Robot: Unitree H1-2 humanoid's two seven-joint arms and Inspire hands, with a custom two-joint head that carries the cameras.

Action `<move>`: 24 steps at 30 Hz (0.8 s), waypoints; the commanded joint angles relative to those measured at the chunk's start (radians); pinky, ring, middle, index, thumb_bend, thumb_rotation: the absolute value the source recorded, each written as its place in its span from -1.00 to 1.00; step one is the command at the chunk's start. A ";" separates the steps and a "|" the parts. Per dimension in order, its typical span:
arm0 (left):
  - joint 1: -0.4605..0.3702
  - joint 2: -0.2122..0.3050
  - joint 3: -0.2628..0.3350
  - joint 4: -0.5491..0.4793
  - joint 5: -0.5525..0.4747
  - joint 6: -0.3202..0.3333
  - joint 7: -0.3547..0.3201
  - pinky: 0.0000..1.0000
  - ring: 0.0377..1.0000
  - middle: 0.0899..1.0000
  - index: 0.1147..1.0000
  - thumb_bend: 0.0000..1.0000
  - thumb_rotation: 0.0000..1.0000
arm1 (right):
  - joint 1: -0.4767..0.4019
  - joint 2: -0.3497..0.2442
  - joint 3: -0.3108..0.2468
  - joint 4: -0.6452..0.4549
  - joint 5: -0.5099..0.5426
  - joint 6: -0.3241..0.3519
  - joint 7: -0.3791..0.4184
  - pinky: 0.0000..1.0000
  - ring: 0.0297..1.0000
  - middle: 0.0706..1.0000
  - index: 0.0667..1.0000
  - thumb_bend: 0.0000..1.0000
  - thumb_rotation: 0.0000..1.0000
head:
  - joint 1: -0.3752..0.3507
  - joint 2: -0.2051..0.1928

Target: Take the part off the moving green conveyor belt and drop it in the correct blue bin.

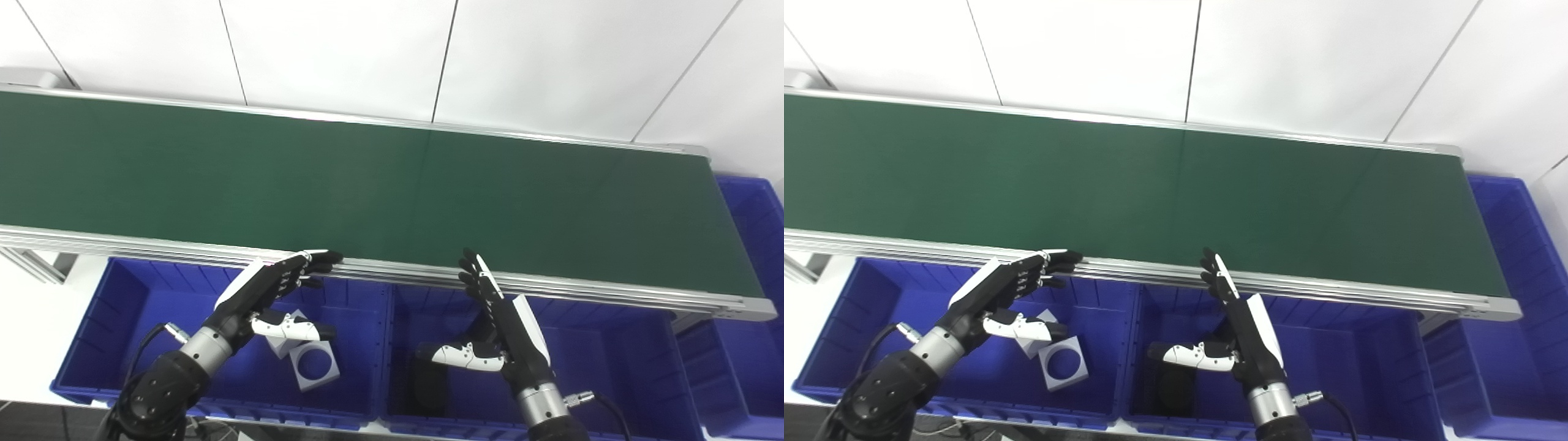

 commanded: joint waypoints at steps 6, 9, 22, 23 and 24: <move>-0.009 -0.024 0.030 0.052 -0.039 -0.128 0.039 0.73 0.82 0.86 0.86 0.83 -0.44 | 0.001 0.009 0.009 0.013 0.016 -0.063 -0.021 0.82 0.86 0.86 0.98 0.81 -0.47 | -0.013 -0.017; -0.009 -0.036 0.042 0.079 -0.046 -0.167 0.057 0.76 0.85 0.88 0.87 0.86 -0.42 | 0.003 0.010 0.021 0.013 -0.007 -0.054 -0.028 0.82 0.86 0.87 0.98 0.81 -0.46 | -0.033 -0.032; -0.035 -0.012 0.077 0.180 -0.099 -0.266 0.046 0.82 0.93 0.98 0.94 0.83 -0.46 | -0.024 0.066 0.059 0.073 -0.111 -0.023 -0.083 0.70 0.80 0.86 0.97 0.85 -0.49 | -0.211 -0.052; -0.035 -0.010 0.077 0.182 -0.101 -0.263 0.046 0.80 0.93 0.98 0.94 0.84 -0.46 | -0.026 0.066 0.059 0.077 -0.110 -0.022 -0.082 0.70 0.80 0.86 0.97 0.85 -0.47 | -0.211 -0.052; -0.036 -0.008 0.077 0.183 -0.104 -0.258 0.046 0.78 0.92 0.98 0.92 0.85 -0.46 | -0.027 0.068 0.059 0.080 -0.109 -0.023 -0.083 0.72 0.81 0.86 0.97 0.86 -0.45 | -0.202 -0.054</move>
